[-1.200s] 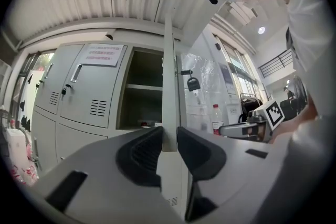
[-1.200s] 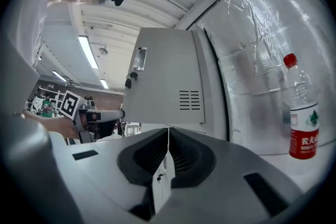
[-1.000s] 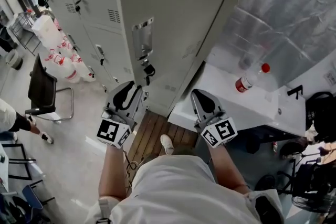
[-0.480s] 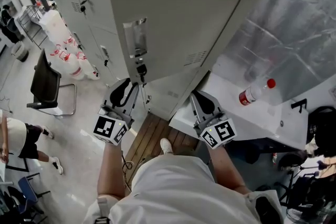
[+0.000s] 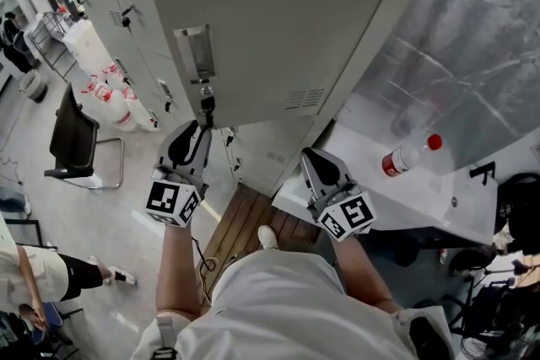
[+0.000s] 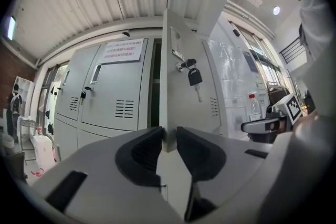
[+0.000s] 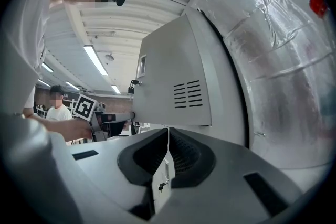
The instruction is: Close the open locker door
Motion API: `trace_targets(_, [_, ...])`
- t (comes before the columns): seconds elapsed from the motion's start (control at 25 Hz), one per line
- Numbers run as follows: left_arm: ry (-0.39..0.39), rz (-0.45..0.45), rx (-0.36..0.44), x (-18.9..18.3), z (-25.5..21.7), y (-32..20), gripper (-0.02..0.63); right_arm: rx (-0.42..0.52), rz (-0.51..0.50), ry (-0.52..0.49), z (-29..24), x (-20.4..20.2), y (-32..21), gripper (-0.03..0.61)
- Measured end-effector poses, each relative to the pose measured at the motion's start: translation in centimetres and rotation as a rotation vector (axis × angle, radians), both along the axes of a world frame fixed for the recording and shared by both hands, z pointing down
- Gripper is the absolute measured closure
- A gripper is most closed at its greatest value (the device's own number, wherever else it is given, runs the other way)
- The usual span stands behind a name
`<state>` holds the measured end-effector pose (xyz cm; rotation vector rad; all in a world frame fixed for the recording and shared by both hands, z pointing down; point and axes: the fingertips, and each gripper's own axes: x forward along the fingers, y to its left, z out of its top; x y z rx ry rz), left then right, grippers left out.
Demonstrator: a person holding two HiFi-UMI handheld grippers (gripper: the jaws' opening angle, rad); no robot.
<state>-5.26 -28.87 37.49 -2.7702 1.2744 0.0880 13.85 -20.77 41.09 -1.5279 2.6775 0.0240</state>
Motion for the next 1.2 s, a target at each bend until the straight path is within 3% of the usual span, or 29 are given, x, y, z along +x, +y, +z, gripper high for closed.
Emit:
trace_targets(0.52, [-0.030, -0.102, -0.026, 0.4, -0.1, -3.8, 0.543, 0.000, -0.016, -0.003, -0.1, 1.1, -1.2, 0.560])
trace_targets(1.2, [-0.045, -0.159, -0.049, 1.7, -0.1, -8.4, 0.549, -0.022, -0.012, 0.003, 0.5, 2.5, -2.7, 0.560])
